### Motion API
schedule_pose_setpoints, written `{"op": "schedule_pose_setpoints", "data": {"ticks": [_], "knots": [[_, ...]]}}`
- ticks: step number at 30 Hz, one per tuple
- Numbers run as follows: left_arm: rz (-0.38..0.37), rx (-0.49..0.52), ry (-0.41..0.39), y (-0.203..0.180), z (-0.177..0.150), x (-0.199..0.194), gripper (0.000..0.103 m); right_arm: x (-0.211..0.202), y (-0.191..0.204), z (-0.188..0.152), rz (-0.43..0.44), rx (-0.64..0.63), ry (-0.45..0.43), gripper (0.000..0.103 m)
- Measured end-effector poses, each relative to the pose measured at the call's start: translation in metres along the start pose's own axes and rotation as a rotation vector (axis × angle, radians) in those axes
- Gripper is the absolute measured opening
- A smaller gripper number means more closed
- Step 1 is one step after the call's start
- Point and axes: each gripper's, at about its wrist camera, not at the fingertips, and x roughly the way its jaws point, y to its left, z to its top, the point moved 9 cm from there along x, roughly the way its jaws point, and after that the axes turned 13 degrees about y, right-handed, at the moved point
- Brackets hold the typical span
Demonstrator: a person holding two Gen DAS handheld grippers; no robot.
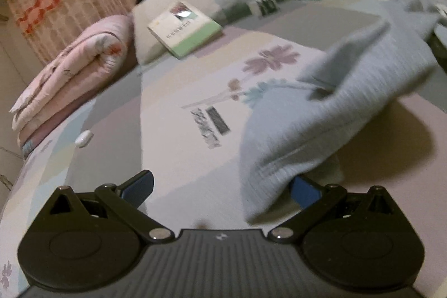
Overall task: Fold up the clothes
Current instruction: 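Pull the held pant leg outward with the left gripper to straighten it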
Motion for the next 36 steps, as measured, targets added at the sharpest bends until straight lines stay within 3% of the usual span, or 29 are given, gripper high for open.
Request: {"op": "schedule_pose_setpoints", "data": {"ticks": [3, 7, 14, 16, 20, 23, 27, 29, 36], "knots": [[0.007, -0.069, -0.018, 0.01, 0.0, 0.006, 0.102, 0.01, 0.005, 0.004, 0.002, -0.009, 0.02, 0.091], [-0.059, -0.008, 0.027, -0.007, -0.012, 0.023, 0.102, 0.022, 0.01, 0.007, 0.004, -0.027, 0.045, 0.091], [-0.028, -0.089, -0.029, 0.005, 0.002, 0.028, 0.102, 0.033, 0.006, 0.011, 0.0, -0.009, 0.069, 0.091], [-0.054, -0.112, -0.033, 0.003, 0.006, 0.031, 0.102, 0.036, 0.008, 0.011, 0.0, -0.013, 0.074, 0.091], [-0.02, -0.034, -0.063, -0.006, 0.012, 0.036, 0.102, 0.038, 0.008, 0.012, -0.007, -0.019, 0.077, 0.091], [-0.02, -0.133, -0.083, 0.012, 0.019, 0.035, 0.101, 0.039, 0.006, 0.013, -0.012, -0.014, 0.081, 0.091], [-0.046, -0.051, -0.044, 0.009, 0.019, 0.043, 0.098, 0.043, 0.008, 0.015, -0.011, -0.023, 0.089, 0.091], [-0.015, -0.03, -0.058, 0.013, 0.021, 0.042, 0.098, 0.045, 0.01, 0.016, -0.01, -0.033, 0.091, 0.091], [0.044, -0.146, -0.065, 0.058, 0.025, 0.045, 0.098, 0.049, 0.017, 0.024, -0.015, -0.067, 0.096, 0.091]]}}
